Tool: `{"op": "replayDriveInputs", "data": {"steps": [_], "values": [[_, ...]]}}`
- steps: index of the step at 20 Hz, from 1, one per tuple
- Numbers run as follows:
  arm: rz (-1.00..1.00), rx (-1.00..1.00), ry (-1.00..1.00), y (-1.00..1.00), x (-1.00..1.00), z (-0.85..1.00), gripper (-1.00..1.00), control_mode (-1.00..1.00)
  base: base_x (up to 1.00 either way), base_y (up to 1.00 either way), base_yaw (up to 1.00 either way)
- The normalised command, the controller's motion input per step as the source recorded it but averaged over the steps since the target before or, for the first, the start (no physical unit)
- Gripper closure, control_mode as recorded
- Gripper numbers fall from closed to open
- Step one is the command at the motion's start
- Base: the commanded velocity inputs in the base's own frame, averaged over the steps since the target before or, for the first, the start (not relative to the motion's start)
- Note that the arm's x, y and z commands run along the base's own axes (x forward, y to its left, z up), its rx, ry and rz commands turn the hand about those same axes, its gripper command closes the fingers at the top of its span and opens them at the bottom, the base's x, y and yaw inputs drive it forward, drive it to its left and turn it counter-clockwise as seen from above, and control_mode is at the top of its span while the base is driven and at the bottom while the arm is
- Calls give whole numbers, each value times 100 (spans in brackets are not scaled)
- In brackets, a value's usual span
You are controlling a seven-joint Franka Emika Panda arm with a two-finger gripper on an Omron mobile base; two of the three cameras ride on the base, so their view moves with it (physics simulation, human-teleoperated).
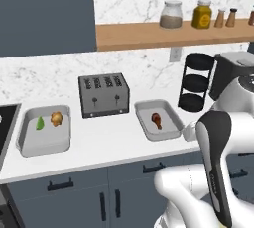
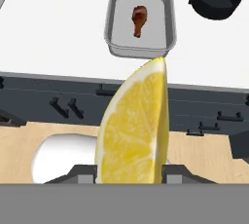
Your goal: Place one lemon wedge and one chicken drumstick in each tupperware on the nearby counter, to pack two identical lunches.
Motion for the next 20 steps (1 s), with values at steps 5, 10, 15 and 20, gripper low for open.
{"op": "replayDriveInputs", "data": {"steps": [5,10,15,20], "values": [[0,0,0,0,0,0,100,100,67,43,-2],[0,0,0,0,0,0,100,100,53,43,0],[0,0,0,3,27,-5,100,-100,19,12,0],[0,0,5,-11,58,-3,100,-100,0,0,0]]}}
